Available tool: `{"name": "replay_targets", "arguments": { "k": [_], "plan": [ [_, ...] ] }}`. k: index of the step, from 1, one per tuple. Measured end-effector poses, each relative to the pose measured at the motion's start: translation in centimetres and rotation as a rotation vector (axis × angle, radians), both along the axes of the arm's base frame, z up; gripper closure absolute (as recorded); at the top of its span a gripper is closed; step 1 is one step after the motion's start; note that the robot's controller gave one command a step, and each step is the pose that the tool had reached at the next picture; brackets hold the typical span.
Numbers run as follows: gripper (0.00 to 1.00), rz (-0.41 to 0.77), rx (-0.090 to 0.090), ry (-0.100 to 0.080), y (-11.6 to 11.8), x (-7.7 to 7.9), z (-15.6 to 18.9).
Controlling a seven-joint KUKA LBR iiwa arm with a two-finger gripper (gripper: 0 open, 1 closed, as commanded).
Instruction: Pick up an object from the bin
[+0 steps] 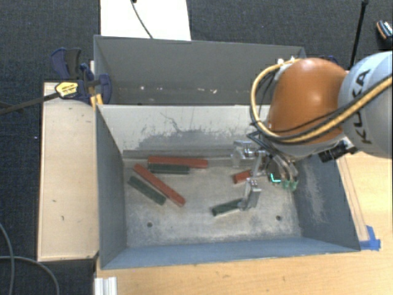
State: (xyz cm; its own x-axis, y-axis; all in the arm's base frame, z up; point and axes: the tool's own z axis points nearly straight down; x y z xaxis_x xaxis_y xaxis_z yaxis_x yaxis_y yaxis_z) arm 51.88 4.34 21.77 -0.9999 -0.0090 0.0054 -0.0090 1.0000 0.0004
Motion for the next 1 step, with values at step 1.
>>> {"name": "replay_targets", "arguments": {
  "k": [1],
  "plan": [
    [0.0,0.195,0.001,0.0,-3.12,-1.32,-15.08]
  ]
}}
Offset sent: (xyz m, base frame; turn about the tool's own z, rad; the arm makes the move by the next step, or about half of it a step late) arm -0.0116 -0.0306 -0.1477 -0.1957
